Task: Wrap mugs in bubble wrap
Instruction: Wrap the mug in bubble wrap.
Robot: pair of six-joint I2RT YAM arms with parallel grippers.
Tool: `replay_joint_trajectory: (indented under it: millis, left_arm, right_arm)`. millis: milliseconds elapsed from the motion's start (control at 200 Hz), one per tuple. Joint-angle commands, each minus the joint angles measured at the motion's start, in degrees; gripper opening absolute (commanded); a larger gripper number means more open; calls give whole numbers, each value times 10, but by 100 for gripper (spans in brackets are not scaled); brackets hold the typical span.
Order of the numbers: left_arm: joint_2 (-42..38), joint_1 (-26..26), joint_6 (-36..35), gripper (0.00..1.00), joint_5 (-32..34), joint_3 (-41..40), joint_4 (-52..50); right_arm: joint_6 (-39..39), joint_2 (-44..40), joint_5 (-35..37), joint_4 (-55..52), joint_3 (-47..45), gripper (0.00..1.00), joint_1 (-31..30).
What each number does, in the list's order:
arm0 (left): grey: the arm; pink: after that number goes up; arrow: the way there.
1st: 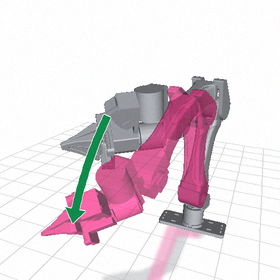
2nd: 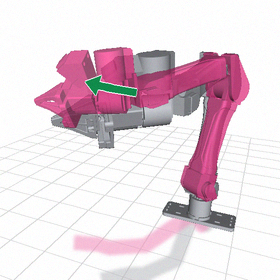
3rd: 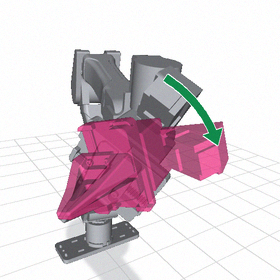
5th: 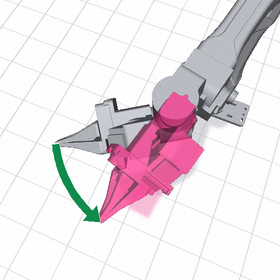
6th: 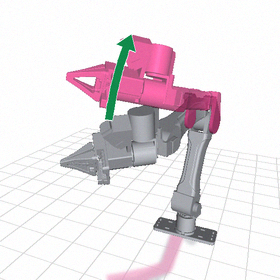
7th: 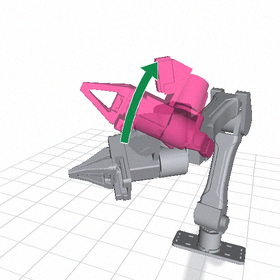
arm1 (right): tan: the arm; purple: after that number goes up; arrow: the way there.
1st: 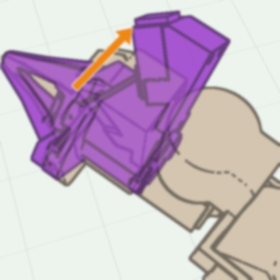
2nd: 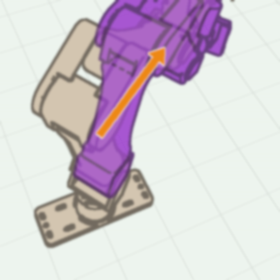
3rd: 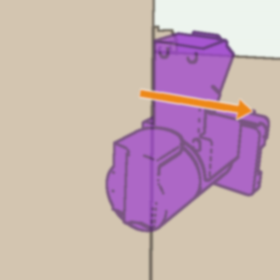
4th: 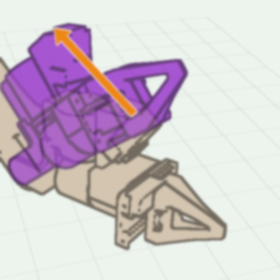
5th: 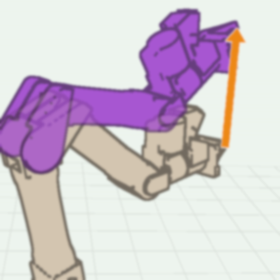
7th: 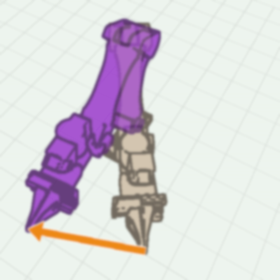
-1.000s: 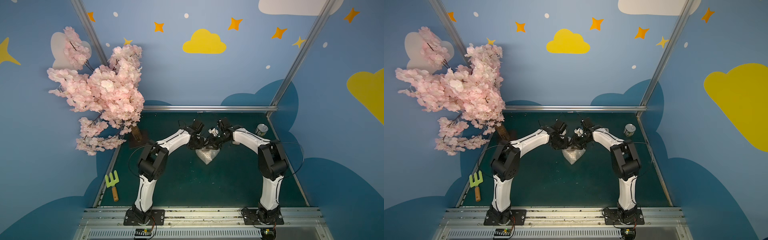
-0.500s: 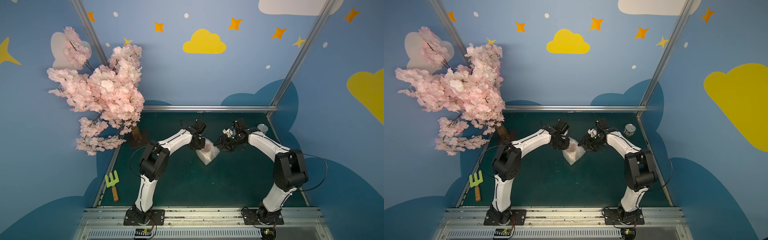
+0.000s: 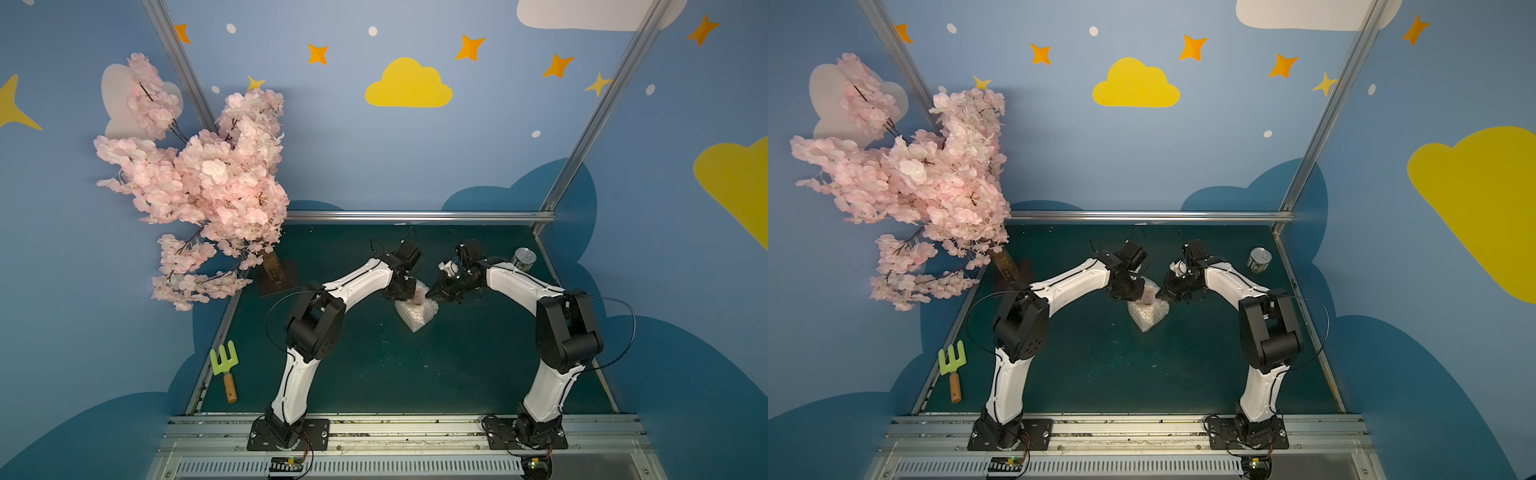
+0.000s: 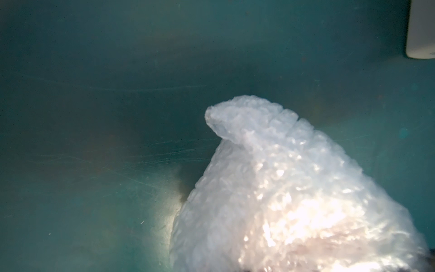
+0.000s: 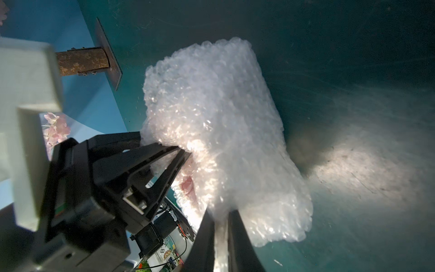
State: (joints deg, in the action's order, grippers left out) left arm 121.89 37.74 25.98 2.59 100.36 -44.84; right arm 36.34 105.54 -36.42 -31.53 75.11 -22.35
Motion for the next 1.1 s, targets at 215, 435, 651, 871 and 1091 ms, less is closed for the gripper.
replay_joint_trajectory:
  millis: [215, 435, 651, 871, 1091]
  left_arm:
    - [29, 25, -12, 13, -15, 10, -17]
    - [40, 30, -15, 11, -11, 24, -24]
    - [33, 31, -11, 11, -13, 21, -14]
    - [35, 32, -13, 11, -11, 24, -13]
    - [23, 33, -6, 12, -13, 13, 2]
  right_arm:
    - [60, -22, -49, 71, 1, 0, -17]
    - [52, 6, -82, 57, 10, 14, -17]
    - [42, 21, -76, 64, -3, 16, -24]
    - [66, 62, -29, 88, 18, 0, -53]
    - [3, 89, 86, -51, 82, 0, -79]
